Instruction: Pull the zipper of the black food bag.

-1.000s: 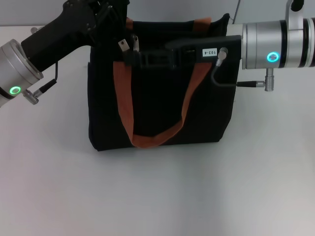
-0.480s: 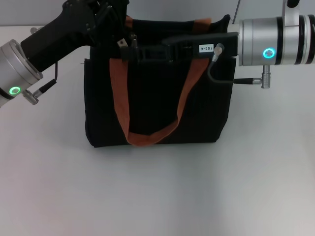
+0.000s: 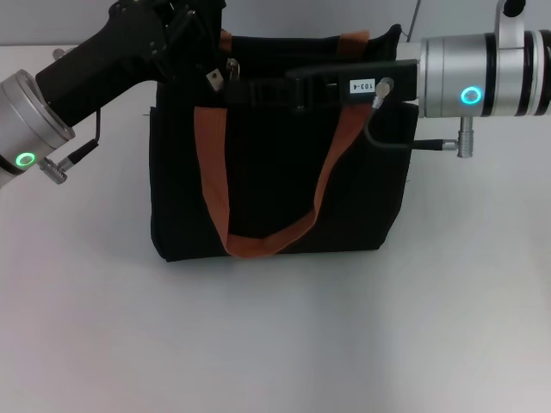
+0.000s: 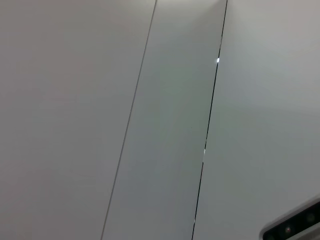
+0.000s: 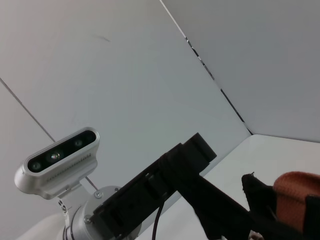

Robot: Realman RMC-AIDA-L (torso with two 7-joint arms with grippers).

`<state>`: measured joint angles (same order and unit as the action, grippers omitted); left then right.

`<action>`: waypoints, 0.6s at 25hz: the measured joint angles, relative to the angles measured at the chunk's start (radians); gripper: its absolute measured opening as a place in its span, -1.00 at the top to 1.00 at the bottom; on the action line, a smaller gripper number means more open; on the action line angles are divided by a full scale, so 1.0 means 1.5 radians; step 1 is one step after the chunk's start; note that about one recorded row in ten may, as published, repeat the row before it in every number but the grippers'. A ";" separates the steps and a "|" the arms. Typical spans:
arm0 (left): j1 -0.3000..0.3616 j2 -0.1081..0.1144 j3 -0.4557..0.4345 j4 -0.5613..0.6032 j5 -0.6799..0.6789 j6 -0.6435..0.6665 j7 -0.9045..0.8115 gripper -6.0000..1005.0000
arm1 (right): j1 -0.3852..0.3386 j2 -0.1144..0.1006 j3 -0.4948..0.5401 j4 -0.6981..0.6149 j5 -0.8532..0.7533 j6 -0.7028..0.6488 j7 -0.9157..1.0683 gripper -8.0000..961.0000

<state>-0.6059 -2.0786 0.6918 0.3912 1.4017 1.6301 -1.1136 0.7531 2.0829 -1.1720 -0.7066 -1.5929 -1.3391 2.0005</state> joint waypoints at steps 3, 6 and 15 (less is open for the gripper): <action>0.000 0.000 0.000 0.000 0.000 0.001 0.000 0.92 | 0.002 0.000 0.000 0.004 0.000 0.006 0.001 0.61; 0.000 -0.001 0.000 0.000 0.000 0.001 0.000 0.92 | 0.003 -0.001 -0.002 0.004 0.000 0.018 0.002 0.88; -0.001 -0.001 0.000 0.000 0.000 0.002 0.000 0.92 | 0.007 -0.001 -0.004 0.005 0.000 0.019 0.003 0.91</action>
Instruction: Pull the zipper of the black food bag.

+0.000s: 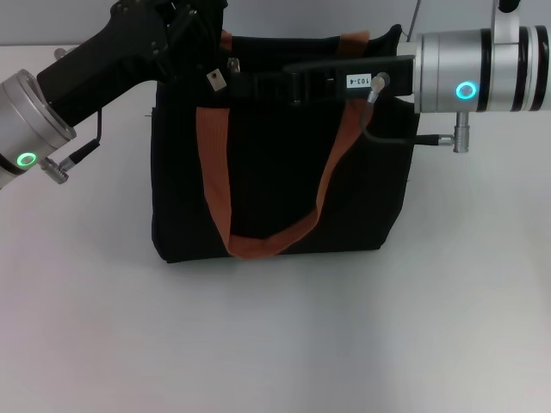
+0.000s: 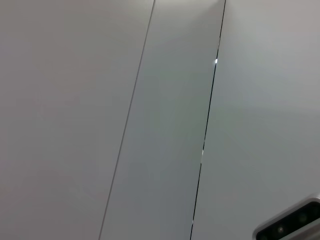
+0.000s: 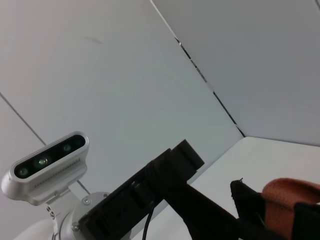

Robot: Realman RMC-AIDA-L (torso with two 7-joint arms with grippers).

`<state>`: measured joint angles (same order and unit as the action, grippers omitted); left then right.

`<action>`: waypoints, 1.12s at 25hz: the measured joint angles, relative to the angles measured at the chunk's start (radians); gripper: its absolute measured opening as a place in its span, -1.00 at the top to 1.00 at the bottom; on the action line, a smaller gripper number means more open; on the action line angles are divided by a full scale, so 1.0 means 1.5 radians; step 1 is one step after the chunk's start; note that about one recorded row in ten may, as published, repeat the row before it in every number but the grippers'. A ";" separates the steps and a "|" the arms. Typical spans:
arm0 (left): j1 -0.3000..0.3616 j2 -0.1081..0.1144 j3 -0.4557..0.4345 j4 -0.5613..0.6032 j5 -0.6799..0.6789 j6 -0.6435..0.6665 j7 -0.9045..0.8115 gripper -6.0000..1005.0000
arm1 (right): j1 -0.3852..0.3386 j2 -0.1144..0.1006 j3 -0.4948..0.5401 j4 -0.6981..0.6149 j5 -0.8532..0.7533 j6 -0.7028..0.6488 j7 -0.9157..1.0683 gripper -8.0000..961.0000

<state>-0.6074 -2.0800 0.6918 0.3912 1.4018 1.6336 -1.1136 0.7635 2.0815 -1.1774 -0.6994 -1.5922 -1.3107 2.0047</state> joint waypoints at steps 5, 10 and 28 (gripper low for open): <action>-0.001 0.000 0.000 0.000 0.000 0.000 0.000 0.92 | 0.008 0.000 -0.002 0.000 -0.003 -0.001 0.000 0.88; -0.001 0.000 0.000 0.000 0.000 0.000 0.003 0.92 | 0.012 0.000 -0.002 0.001 -0.005 0.003 0.000 0.85; -0.003 0.000 0.000 -0.001 0.001 0.001 0.006 0.92 | 0.023 -0.001 -0.002 0.013 -0.019 0.015 0.000 0.76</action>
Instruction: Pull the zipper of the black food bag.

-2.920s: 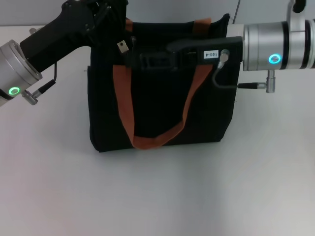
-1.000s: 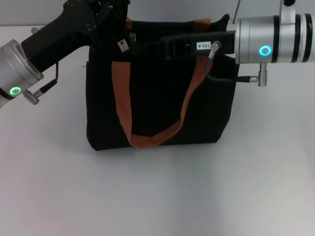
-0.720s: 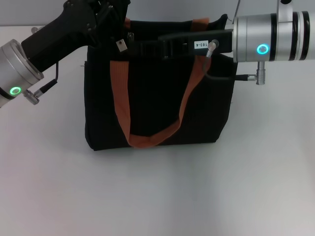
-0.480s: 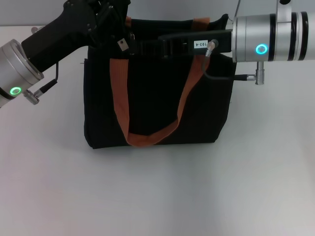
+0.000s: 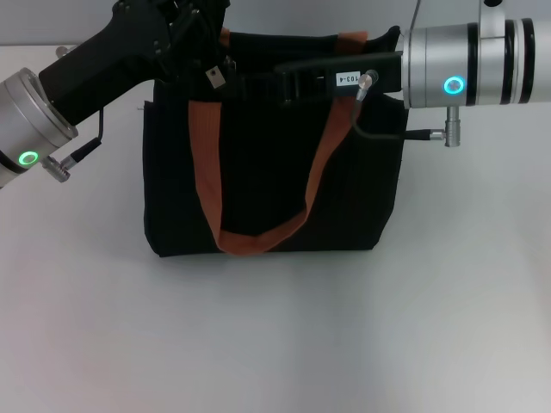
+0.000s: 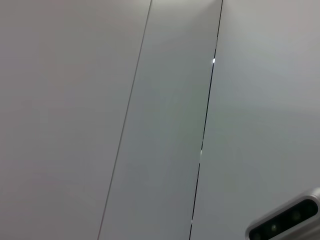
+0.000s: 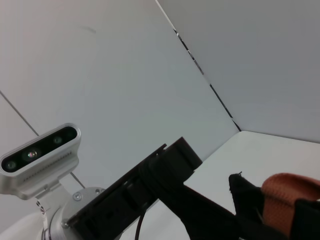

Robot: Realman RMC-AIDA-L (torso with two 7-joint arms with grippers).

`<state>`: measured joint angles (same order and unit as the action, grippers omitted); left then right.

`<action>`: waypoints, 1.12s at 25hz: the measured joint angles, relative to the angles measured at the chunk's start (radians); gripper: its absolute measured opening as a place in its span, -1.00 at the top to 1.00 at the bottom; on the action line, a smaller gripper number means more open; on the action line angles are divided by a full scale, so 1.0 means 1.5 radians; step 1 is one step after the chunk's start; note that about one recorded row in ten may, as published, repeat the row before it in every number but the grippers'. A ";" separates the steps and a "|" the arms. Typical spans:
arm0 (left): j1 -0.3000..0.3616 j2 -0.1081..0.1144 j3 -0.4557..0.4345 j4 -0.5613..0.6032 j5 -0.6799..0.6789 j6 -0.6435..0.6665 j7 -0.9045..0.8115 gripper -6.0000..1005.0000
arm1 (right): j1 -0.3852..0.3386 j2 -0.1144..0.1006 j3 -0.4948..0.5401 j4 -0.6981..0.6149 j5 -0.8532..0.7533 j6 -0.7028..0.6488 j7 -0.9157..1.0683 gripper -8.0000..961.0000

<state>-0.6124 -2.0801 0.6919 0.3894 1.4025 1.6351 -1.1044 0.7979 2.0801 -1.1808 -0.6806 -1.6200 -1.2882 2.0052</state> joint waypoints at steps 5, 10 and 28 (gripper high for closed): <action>0.000 0.000 0.000 0.000 0.000 0.000 0.000 0.92 | -0.001 0.000 0.004 0.000 0.002 0.005 0.007 0.58; -0.001 0.000 0.000 0.000 0.000 0.000 0.000 0.92 | 0.004 0.000 -0.001 0.001 -0.005 0.009 0.009 0.61; 0.005 0.000 -0.003 0.000 -0.001 0.001 0.001 0.92 | -0.005 0.000 0.005 -0.002 -0.004 0.001 0.005 0.99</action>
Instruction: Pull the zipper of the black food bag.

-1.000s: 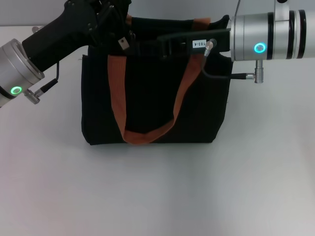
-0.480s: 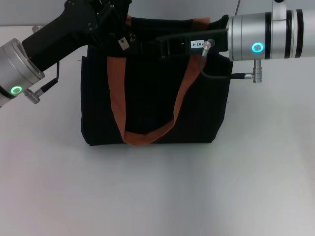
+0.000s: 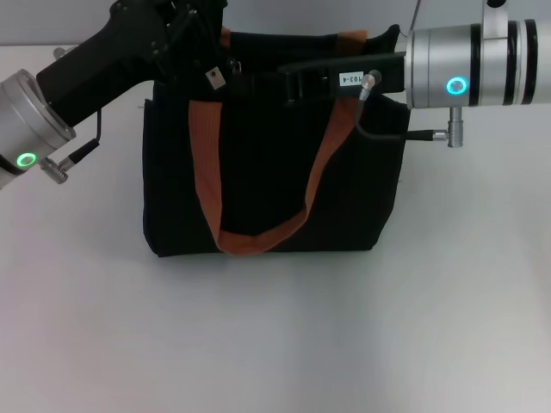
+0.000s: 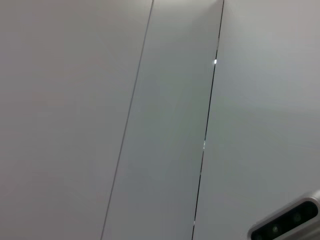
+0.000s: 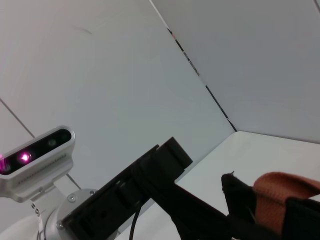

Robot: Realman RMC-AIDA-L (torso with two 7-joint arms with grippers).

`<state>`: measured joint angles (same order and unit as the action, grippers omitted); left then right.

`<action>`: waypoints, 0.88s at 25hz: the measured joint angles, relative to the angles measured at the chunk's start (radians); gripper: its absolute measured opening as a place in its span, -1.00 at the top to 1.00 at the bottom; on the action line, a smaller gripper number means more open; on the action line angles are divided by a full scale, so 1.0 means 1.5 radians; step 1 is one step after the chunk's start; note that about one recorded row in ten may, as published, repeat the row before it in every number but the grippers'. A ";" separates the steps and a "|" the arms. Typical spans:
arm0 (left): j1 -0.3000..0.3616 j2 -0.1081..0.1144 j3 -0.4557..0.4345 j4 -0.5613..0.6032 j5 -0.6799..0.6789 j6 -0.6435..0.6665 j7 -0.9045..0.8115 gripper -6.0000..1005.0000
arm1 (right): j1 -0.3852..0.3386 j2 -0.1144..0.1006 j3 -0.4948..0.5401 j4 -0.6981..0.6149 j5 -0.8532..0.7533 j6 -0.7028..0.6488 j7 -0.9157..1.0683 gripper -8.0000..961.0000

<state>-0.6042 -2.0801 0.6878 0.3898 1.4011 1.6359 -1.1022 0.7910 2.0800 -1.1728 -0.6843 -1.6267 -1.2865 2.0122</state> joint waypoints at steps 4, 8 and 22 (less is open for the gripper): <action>0.006 0.000 -0.002 0.000 0.000 -0.002 0.002 0.92 | -0.001 0.000 0.001 0.000 0.001 -0.003 0.003 0.99; 0.014 0.001 -0.003 -0.008 -0.001 -0.004 0.020 0.92 | 0.008 0.000 0.001 -0.003 -0.001 -0.005 0.034 0.99; 0.034 0.002 -0.003 -0.029 -0.009 -0.004 0.060 0.91 | 0.079 -0.021 0.002 -0.012 -0.115 -0.001 0.181 0.99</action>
<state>-0.5538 -2.0771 0.6826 0.3467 1.3873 1.6298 -1.0129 0.9095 2.0486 -1.1705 -0.7030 -1.7988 -1.2887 2.2841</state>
